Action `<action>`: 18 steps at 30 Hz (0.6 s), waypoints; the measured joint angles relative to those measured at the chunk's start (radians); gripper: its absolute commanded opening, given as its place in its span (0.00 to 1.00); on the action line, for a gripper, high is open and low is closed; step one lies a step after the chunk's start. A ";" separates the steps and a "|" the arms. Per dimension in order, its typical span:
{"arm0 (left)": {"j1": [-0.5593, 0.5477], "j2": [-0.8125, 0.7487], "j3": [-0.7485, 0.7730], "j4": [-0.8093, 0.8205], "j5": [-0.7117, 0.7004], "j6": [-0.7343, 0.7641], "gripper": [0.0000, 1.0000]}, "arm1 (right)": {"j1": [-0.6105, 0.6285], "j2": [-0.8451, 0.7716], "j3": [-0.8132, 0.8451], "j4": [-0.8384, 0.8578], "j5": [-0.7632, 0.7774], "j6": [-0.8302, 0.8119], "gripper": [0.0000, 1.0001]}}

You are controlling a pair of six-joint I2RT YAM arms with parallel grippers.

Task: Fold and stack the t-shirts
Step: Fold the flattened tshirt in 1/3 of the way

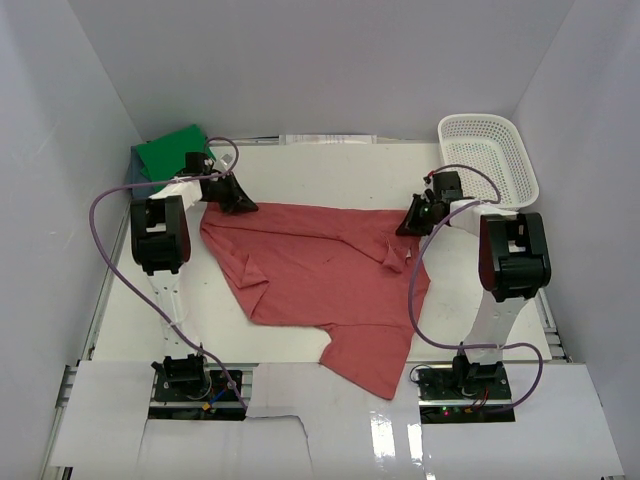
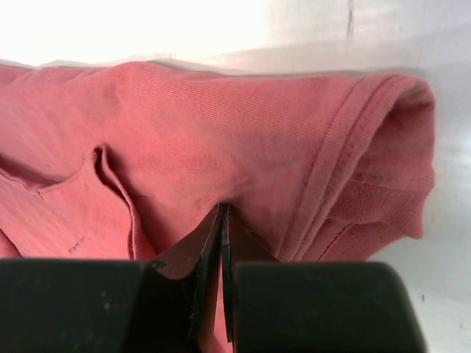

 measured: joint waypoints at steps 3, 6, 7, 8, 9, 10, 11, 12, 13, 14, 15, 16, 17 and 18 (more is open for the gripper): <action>0.000 0.016 0.018 -0.005 -0.020 0.002 0.00 | 0.000 0.038 0.048 0.000 -0.003 0.001 0.08; 0.000 0.041 0.049 -0.020 -0.029 0.004 0.00 | 0.000 0.080 0.104 -0.001 -0.005 0.000 0.08; 0.000 0.049 0.063 -0.026 -0.027 0.003 0.00 | 0.000 0.098 0.130 -0.006 -0.005 0.001 0.08; 0.000 0.059 0.080 -0.028 -0.027 0.004 0.00 | 0.000 0.117 0.158 -0.006 -0.005 0.000 0.08; 0.000 0.065 0.092 -0.029 -0.028 0.004 0.00 | 0.000 0.134 0.181 -0.007 -0.004 0.000 0.08; 0.000 0.072 0.103 -0.031 -0.029 0.004 0.00 | 0.000 0.150 0.206 -0.006 -0.001 0.000 0.08; 0.000 0.076 0.110 -0.032 -0.029 0.004 0.00 | 0.000 0.166 0.228 -0.007 0.000 -0.001 0.08; 0.000 0.077 0.114 -0.033 -0.029 0.004 0.00 | 0.000 0.178 0.246 -0.007 0.001 -0.002 0.08; 0.000 0.078 0.116 -0.035 -0.032 0.004 0.00 | -0.001 0.190 0.264 -0.009 0.001 -0.003 0.08; 0.000 0.078 0.118 -0.039 -0.035 0.005 0.00 | -0.001 0.199 0.277 -0.009 0.001 -0.003 0.08; 0.000 0.078 0.119 -0.041 -0.037 0.005 0.00 | -0.001 0.204 0.286 -0.009 0.003 -0.004 0.08; 0.000 0.078 0.120 -0.043 -0.039 0.005 0.00 | -0.001 0.207 0.291 -0.010 0.003 -0.005 0.08; 0.000 0.078 0.121 -0.044 -0.039 0.005 0.00 | -0.001 0.209 0.294 -0.012 0.003 -0.005 0.08; 0.000 0.078 0.121 -0.045 -0.040 0.005 0.00 | -0.001 0.209 0.296 -0.015 0.003 -0.007 0.08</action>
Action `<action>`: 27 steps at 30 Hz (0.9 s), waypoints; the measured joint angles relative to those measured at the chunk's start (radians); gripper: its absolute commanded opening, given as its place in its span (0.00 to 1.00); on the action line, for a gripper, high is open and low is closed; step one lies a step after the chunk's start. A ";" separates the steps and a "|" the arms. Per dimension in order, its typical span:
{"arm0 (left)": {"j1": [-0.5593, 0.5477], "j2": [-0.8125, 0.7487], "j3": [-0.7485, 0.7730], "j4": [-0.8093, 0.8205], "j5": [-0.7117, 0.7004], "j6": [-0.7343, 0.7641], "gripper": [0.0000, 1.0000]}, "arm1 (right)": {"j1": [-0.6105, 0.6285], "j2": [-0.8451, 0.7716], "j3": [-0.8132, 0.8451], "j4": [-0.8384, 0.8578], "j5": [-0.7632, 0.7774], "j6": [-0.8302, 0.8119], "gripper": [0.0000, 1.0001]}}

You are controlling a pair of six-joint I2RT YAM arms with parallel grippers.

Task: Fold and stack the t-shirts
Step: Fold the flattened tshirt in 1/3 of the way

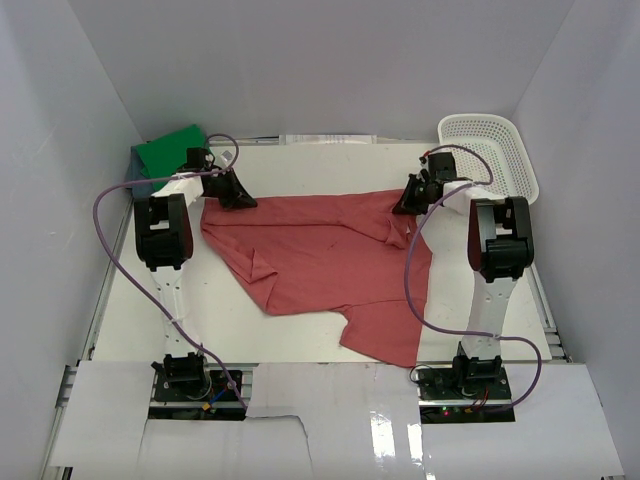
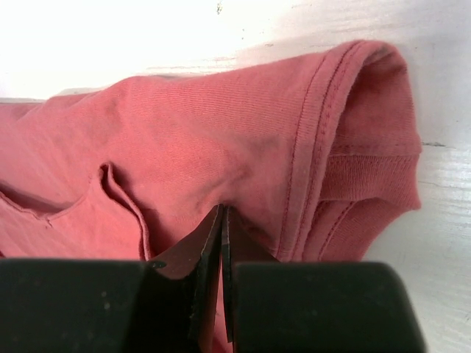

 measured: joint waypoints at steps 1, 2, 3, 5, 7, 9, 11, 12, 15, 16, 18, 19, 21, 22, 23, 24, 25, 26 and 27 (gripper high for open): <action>0.000 0.000 0.001 -0.002 -0.001 0.000 0.00 | 0.000 0.002 0.006 -0.008 0.000 -0.002 0.08; 0.000 0.000 0.002 -0.003 -0.002 0.000 0.00 | 0.000 0.005 0.016 -0.017 0.002 -0.004 0.08; 0.000 0.000 0.002 -0.005 -0.002 0.001 0.00 | 0.000 0.011 0.027 -0.023 0.003 -0.009 0.08; 0.000 0.000 0.003 -0.010 -0.003 0.002 0.00 | 0.000 0.024 0.058 -0.037 0.004 -0.017 0.14; 0.000 0.000 0.005 -0.016 -0.005 0.003 0.00 | -0.001 0.034 0.083 -0.046 0.003 -0.021 0.25; 0.000 -0.001 0.011 -0.029 -0.006 0.003 0.00 | -0.001 0.034 0.098 -0.047 -0.001 -0.029 0.35; -0.001 -0.003 0.018 -0.045 -0.006 0.003 0.00 | -0.001 0.034 0.112 -0.047 -0.012 -0.038 0.47; -0.002 -0.003 0.029 -0.057 -0.007 0.002 0.00 | -0.001 0.034 0.117 -0.048 -0.021 -0.041 0.48; -0.014 -0.003 0.093 -0.102 -0.014 0.000 0.00 | -0.001 0.034 0.143 -0.068 -0.061 -0.054 0.52; -0.023 -0.002 0.125 -0.118 -0.018 -0.001 0.00 | -0.001 0.034 0.154 -0.076 -0.075 -0.059 0.52; -0.053 -0.002 0.204 -0.145 -0.022 -0.002 0.00 | -0.001 0.034 0.178 -0.080 -0.103 -0.075 0.51; -0.073 -0.001 0.242 -0.151 -0.024 -0.005 0.00 | 0.000 0.034 0.188 -0.082 -0.116 -0.081 0.51; -0.124 0.000 0.323 -0.158 -0.023 -0.009 0.00 | 0.001 0.034 0.200 -0.084 -0.142 -0.095 0.51; -0.148 0.001 0.354 -0.160 -0.023 -0.013 0.00 | 0.003 0.035 0.206 -0.088 -0.157 -0.103 0.51; -0.175 0.005 0.382 -0.161 -0.019 -0.018 0.00 | 0.006 0.036 0.211 -0.094 -0.168 -0.109 0.51; -0.196 0.010 0.406 -0.161 -0.013 -0.020 0.00 | 0.008 0.037 0.216 -0.099 -0.179 -0.118 0.51; -0.220 0.020 0.428 -0.159 -0.008 -0.024 0.00 | 0.011 0.043 0.229 -0.111 -0.189 -0.126 0.51; -0.241 0.032 0.442 -0.159 -0.003 -0.027 0.00 | 0.014 0.051 0.245 -0.119 -0.198 -0.132 0.51; -0.263 0.047 0.452 -0.159 0.005 -0.032 0.00 | 0.019 0.063 0.262 -0.126 -0.208 -0.139 0.51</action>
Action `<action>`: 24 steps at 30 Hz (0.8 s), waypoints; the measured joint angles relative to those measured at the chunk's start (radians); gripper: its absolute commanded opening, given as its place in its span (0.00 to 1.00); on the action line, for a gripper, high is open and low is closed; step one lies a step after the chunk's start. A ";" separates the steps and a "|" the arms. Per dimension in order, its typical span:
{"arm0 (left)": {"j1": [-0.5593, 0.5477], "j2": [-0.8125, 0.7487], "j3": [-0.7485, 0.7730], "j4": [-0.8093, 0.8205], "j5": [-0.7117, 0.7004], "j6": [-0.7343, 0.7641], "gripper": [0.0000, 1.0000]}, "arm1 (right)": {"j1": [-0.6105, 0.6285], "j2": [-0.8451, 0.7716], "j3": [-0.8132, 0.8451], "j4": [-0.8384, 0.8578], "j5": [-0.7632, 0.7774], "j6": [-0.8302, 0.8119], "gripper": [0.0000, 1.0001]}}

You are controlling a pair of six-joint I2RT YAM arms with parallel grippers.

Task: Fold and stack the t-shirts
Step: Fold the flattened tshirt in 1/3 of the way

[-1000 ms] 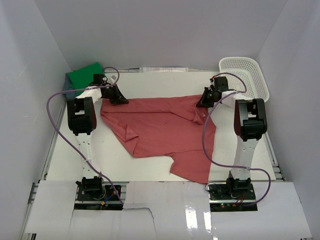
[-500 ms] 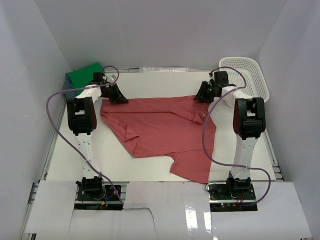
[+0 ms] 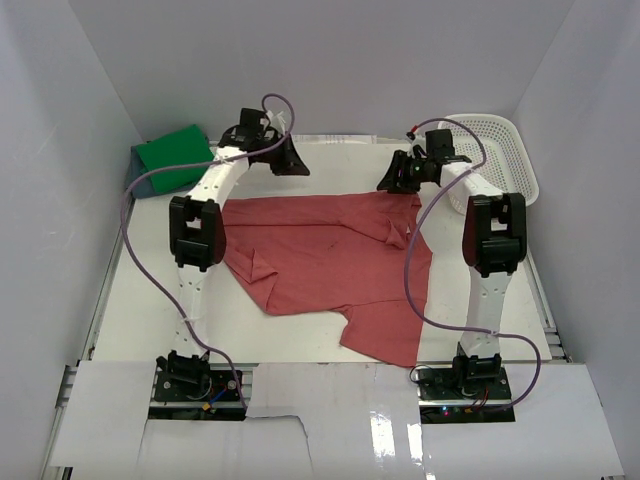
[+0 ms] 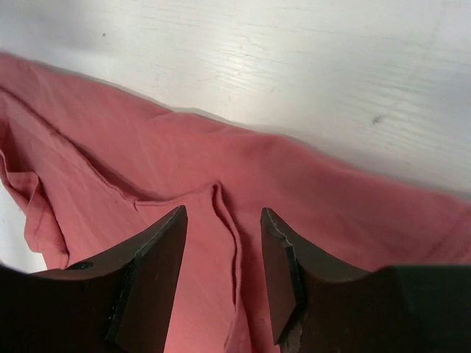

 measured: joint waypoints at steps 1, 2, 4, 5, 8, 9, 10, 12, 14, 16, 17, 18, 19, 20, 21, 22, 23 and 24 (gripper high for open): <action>-0.018 0.016 0.005 0.000 0.006 -0.003 0.00 | 0.005 0.010 0.016 -0.005 -0.008 -0.009 0.52; -0.036 0.037 0.007 -0.001 0.011 -0.007 0.00 | 0.012 0.023 0.032 -0.014 -0.015 -0.016 0.54; -0.061 0.080 0.007 -0.008 0.015 -0.013 0.00 | 0.027 0.045 0.055 -0.027 -0.027 -0.030 0.59; -0.069 0.103 0.007 -0.011 0.016 -0.016 0.00 | 0.036 0.055 0.061 -0.031 -0.032 -0.038 0.60; -0.082 0.156 0.001 -0.027 0.017 -0.026 0.00 | 0.058 0.075 0.063 -0.048 -0.044 -0.056 0.60; -0.084 0.167 0.001 -0.029 0.017 -0.029 0.00 | 0.066 0.080 0.064 -0.055 -0.050 -0.061 0.60; -0.087 0.177 0.000 -0.032 0.017 -0.031 0.00 | 0.072 0.085 0.065 -0.061 -0.055 -0.064 0.60; -0.091 0.182 -0.001 -0.037 0.017 -0.034 0.00 | 0.082 0.092 0.068 -0.074 -0.062 -0.068 0.60; -0.092 0.182 0.000 -0.033 0.019 -0.038 0.00 | 0.087 0.097 0.068 -0.078 -0.069 -0.076 0.59; -0.095 0.182 0.002 -0.025 0.020 -0.040 0.00 | 0.088 0.100 0.068 -0.081 -0.072 -0.085 0.56; -0.097 0.182 0.002 -0.026 0.020 -0.042 0.00 | 0.088 0.103 0.068 -0.084 -0.074 -0.088 0.54; -0.100 0.182 0.002 -0.026 0.020 -0.042 0.00 | 0.089 0.104 0.068 -0.084 -0.075 -0.090 0.54; -0.103 0.182 0.002 -0.024 0.021 -0.044 0.00 | 0.090 0.106 0.068 -0.085 -0.075 -0.092 0.54; -0.106 0.182 0.002 -0.023 0.021 -0.045 0.00 | 0.092 0.108 0.068 -0.087 -0.075 -0.093 0.53; -0.110 0.182 0.002 -0.022 0.021 -0.045 0.00 | 0.092 0.110 0.068 -0.089 -0.076 -0.096 0.53; -0.113 0.182 0.002 -0.023 0.022 -0.046 0.00 | 0.093 0.112 0.068 -0.090 -0.076 -0.098 0.53; -0.117 0.182 0.002 -0.023 0.023 -0.047 0.00 | 0.094 0.115 0.068 -0.092 -0.076 -0.100 0.53; -0.119 0.182 0.002 -0.023 0.024 -0.048 0.00 | 0.094 0.118 0.068 -0.092 -0.076 -0.103 0.53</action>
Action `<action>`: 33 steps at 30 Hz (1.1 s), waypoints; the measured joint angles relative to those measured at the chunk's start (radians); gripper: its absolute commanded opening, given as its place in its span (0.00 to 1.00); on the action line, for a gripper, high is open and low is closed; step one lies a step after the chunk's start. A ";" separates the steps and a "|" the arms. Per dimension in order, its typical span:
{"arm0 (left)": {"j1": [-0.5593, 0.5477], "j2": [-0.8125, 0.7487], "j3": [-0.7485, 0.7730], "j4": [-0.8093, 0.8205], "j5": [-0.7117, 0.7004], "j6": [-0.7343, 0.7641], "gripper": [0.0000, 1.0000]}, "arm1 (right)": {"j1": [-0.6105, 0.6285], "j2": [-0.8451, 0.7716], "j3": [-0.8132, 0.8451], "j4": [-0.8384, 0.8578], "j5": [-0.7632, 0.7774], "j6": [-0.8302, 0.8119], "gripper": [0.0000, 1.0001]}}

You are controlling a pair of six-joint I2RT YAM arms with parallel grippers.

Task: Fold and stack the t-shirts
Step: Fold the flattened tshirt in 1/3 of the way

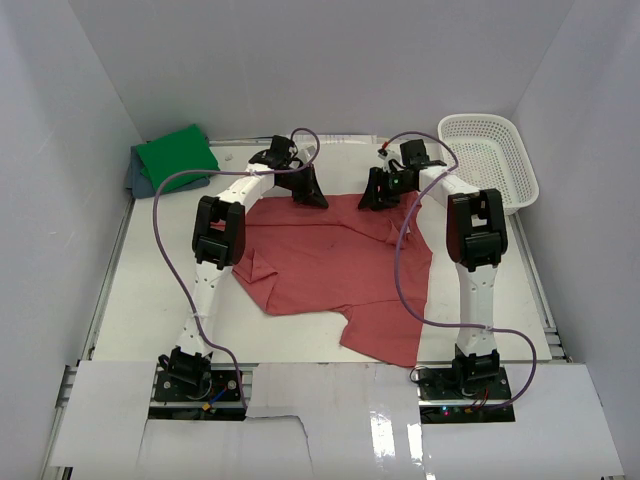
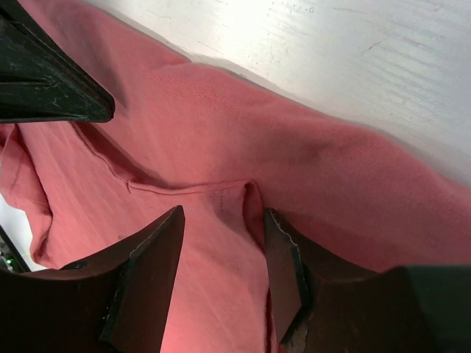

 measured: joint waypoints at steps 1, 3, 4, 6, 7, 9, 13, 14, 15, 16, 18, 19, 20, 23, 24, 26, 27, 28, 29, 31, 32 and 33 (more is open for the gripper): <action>-0.001 0.000 0.000 0.000 0.000 0.000 0.00 | 0.001 0.004 0.000 0.000 0.000 -0.003 0.53; -0.005 0.000 0.000 0.000 0.002 0.000 0.00 | 0.003 0.012 0.000 -0.001 0.000 -0.009 0.46; -0.005 0.000 0.000 0.000 0.003 0.000 0.00 | 0.004 0.014 0.000 0.000 -0.002 -0.012 0.42; -0.005 0.000 0.000 0.000 0.003 0.000 0.00 | 0.005 0.018 0.000 -0.001 -0.003 -0.016 0.28; -0.005 0.000 0.000 0.000 0.003 0.000 0.00 | 0.006 0.020 0.000 -0.002 -0.004 -0.016 0.24; -0.004 0.000 0.000 0.000 0.003 0.000 0.00 | 0.007 0.020 0.000 -0.006 -0.006 -0.017 0.13; -0.006 0.000 0.000 0.000 0.003 0.000 0.00 | 0.012 0.020 0.000 -0.006 -0.012 -0.013 0.09; -0.006 0.000 0.000 0.000 0.003 0.000 0.00 | 0.014 0.020 -0.003 -0.003 -0.014 -0.013 0.09; -0.006 0.000 0.000 0.000 0.003 0.000 0.00 | 0.016 0.018 -0.010 0.003 -0.018 -0.013 0.09; -0.007 0.000 0.000 0.000 0.003 0.000 0.00 | 0.018 0.014 -0.020 0.006 -0.023 -0.012 0.09; -0.008 0.000 0.000 0.000 0.003 0.000 0.00 | 0.023 0.002 -0.049 0.014 -0.033 -0.011 0.09; -0.009 0.000 0.000 0.000 0.003 0.000 0.00 | 0.025 -0.008 -0.065 0.020 -0.038 -0.012 0.09; -0.010 0.000 0.000 0.000 0.002 0.000 0.00 | 0.027 -0.021 -0.087 0.023 -0.045 -0.010 0.09; -0.014 0.000 -0.002 0.000 0.002 0.000 0.00 | 0.035 -0.082 -0.165 0.033 -0.066 -0.002 0.09; -0.015 0.000 -0.003 0.000 0.002 0.000 0.00 | 0.039 -0.106 -0.191 0.038 -0.073 0.001 0.09; -0.017 0.000 -0.006 0.000 0.002 0.000 0.00 | 0.049 -0.154 -0.237 0.048 -0.086 0.011 0.10; -0.018 0.000 -0.006 0.000 0.000 0.000 0.00 | 0.055 -0.180 -0.261 0.051 -0.096 0.016 0.10; -0.019 0.000 -0.006 0.000 -0.001 0.000 0.00 | 0.062 -0.207 -0.284 0.055 -0.106 0.020 0.11; -0.019 0.000 -0.006 0.000 -0.002 0.000 0.00 | 0.068 -0.230 -0.305 0.062 -0.112 0.024 0.13; -0.021 0.000 -0.006 0.001 -0.003 0.000 0.00 | 0.082 -0.275 -0.344 0.072 -0.124 0.039 0.37; -0.022 0.000 -0.006 0.001 -0.004 0.000 0.00 | 0.090 -0.294 -0.361 0.073 -0.129 0.049 0.53; -0.023 0.000 -0.006 0.001 -0.005 0.000 0.00 | 0.097 -0.307 -0.375 0.071 -0.135 0.056 0.62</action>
